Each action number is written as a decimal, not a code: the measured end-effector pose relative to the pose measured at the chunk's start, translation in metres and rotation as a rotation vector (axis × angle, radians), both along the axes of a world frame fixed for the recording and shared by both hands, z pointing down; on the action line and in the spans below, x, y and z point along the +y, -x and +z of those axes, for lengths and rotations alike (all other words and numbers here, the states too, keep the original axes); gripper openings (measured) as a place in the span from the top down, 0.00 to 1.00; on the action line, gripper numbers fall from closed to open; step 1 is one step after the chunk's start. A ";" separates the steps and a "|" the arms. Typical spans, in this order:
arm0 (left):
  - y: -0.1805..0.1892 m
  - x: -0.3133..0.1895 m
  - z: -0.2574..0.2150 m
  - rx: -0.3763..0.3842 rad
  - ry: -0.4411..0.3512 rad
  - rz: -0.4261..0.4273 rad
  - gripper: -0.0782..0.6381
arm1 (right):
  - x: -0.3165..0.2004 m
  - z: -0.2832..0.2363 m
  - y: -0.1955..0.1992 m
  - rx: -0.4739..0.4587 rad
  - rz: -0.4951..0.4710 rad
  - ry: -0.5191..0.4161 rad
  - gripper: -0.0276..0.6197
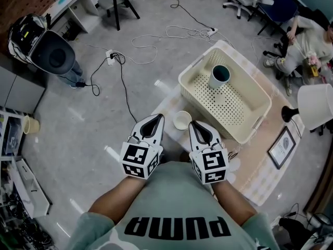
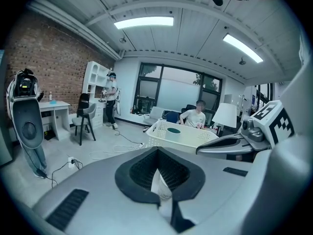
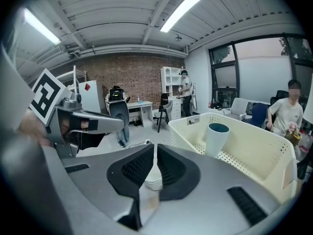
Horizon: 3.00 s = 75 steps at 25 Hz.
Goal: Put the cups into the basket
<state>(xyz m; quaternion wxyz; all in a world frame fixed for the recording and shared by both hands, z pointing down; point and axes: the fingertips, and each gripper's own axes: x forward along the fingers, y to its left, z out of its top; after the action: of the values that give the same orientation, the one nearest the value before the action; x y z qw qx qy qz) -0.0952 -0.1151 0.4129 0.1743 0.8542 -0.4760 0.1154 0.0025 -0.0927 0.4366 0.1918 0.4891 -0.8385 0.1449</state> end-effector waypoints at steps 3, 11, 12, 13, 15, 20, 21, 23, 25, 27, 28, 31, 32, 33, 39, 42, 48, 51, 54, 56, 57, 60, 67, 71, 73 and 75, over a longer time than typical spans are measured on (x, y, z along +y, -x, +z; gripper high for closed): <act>0.004 0.000 0.007 -0.010 0.010 -0.002 0.89 | -0.001 0.006 0.007 0.006 -0.013 0.006 0.92; 0.009 -0.006 0.025 -0.035 0.024 -0.001 0.89 | -0.006 0.034 0.020 0.040 -0.044 0.056 0.60; 0.009 -0.007 0.027 -0.037 0.025 0.000 0.89 | -0.006 0.038 0.021 0.046 -0.047 0.062 0.57; 0.010 -0.008 0.028 -0.038 0.027 0.000 0.89 | -0.007 0.042 0.022 0.052 -0.047 0.068 0.55; 0.011 -0.010 0.033 -0.043 0.030 0.003 0.89 | -0.010 0.050 0.025 0.066 -0.042 0.080 0.51; 0.016 -0.016 0.042 -0.068 0.040 0.021 0.89 | -0.014 0.068 0.029 0.094 -0.037 0.115 0.45; 0.016 -0.018 0.044 -0.072 0.043 0.025 0.89 | -0.015 0.071 0.031 0.094 -0.038 0.124 0.44; 0.016 -0.020 0.049 -0.079 0.051 0.033 0.89 | -0.015 0.076 0.035 0.092 -0.040 0.142 0.43; 0.017 -0.022 0.055 -0.089 0.062 0.039 0.89 | -0.015 0.081 0.037 0.098 -0.045 0.153 0.42; 0.018 -0.024 0.060 -0.099 0.070 0.046 0.89 | -0.017 0.086 0.039 0.105 -0.048 0.163 0.41; 0.017 -0.025 0.063 -0.105 0.073 0.051 0.89 | -0.018 0.089 0.040 0.109 -0.049 0.168 0.41; 0.017 -0.027 0.073 -0.122 0.085 0.066 0.89 | -0.021 0.099 0.040 0.120 -0.047 0.180 0.41; 0.017 -0.028 0.075 -0.126 0.088 0.070 0.89 | -0.021 0.102 0.041 0.124 -0.047 0.181 0.41; 0.017 -0.028 0.077 -0.129 0.090 0.073 0.89 | -0.022 0.104 0.041 0.128 -0.047 0.181 0.41; 0.015 -0.032 0.075 -0.133 0.092 0.088 0.89 | -0.026 0.105 0.040 0.130 -0.038 0.174 0.41; 0.015 -0.035 0.072 -0.129 0.092 0.090 0.89 | -0.029 0.103 0.039 0.127 -0.029 0.174 0.41; 0.012 -0.037 0.066 -0.111 0.083 0.089 0.89 | -0.030 0.085 0.034 0.091 -0.005 0.147 0.41; 0.012 -0.040 0.055 -0.098 0.072 0.085 0.89 | -0.031 0.063 0.032 0.075 0.003 0.124 0.41; 0.010 -0.039 0.043 -0.084 0.060 0.083 0.89 | -0.028 0.039 0.030 0.055 0.011 0.101 0.41; 0.007 -0.036 0.036 -0.074 0.055 0.081 0.89 | -0.026 0.026 0.028 0.042 0.015 0.087 0.41; 0.005 -0.035 0.033 -0.070 0.051 0.081 0.89 | -0.025 0.021 0.026 0.037 0.019 0.080 0.41; -0.003 -0.032 0.023 -0.057 0.042 0.085 0.89 | -0.023 0.007 0.020 0.024 0.029 0.071 0.41; -0.024 -0.033 -0.011 -0.019 -0.003 0.133 0.89 | -0.025 -0.031 0.005 -0.001 0.059 0.047 0.41; -0.046 -0.034 -0.027 -0.004 -0.027 0.172 0.89 | -0.028 -0.048 -0.019 -0.028 0.101 0.030 0.41; -0.058 -0.035 -0.033 0.004 -0.035 0.192 0.89 | -0.032 -0.051 -0.037 -0.051 0.142 0.032 0.41; -0.069 -0.037 -0.037 0.010 -0.042 0.210 0.89 | -0.037 -0.055 -0.057 -0.052 0.184 0.023 0.41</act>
<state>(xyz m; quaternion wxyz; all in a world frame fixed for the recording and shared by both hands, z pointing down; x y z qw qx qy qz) -0.0265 -0.1525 0.3761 0.1458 0.9035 -0.3852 0.1189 0.0595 -0.1292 0.3820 0.1616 0.5578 -0.7930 0.1841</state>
